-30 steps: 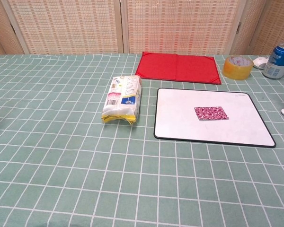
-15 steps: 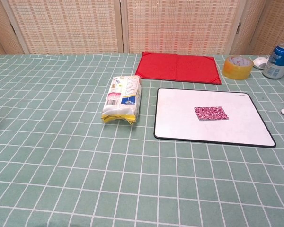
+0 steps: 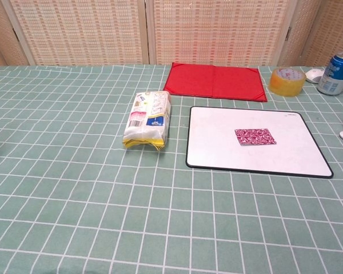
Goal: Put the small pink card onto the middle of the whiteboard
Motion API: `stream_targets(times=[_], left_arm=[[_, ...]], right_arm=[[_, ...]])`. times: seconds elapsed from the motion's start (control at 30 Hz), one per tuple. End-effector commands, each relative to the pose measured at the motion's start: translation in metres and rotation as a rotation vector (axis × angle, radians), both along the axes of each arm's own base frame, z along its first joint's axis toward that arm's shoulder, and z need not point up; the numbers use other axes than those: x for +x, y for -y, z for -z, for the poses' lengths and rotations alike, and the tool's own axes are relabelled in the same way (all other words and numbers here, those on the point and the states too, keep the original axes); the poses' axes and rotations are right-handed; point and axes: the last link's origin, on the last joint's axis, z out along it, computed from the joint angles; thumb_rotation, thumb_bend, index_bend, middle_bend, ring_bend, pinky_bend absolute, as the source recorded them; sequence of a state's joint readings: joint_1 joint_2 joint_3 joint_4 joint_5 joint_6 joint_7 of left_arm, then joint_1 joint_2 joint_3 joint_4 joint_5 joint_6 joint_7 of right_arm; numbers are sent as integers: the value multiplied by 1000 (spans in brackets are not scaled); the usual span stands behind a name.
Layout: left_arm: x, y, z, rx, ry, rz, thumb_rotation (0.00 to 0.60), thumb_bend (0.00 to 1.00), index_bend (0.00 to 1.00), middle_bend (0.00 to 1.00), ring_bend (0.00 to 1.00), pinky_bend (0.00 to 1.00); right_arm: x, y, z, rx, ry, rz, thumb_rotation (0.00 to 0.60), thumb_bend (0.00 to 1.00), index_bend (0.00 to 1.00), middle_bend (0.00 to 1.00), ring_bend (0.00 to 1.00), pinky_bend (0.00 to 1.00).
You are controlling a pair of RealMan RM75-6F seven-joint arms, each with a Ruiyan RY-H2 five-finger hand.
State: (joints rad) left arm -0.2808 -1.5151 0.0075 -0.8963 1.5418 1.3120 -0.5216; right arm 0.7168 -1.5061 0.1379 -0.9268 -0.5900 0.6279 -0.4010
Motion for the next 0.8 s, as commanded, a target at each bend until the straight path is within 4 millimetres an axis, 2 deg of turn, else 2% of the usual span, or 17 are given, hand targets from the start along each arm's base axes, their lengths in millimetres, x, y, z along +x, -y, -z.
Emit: stream_targets(times=[0.03,0.8], left_arm=[[0,0,0,0,0,0,600,277,0,0,0,83],[0,0,0,2,7,5,600,277,0,0,0,84]], right_arm=[[0,1,0,0,-1,0,600,206,476,968,993,1000],[-1,4,9,6,-13,5,600,233,484,968,993,1000]])
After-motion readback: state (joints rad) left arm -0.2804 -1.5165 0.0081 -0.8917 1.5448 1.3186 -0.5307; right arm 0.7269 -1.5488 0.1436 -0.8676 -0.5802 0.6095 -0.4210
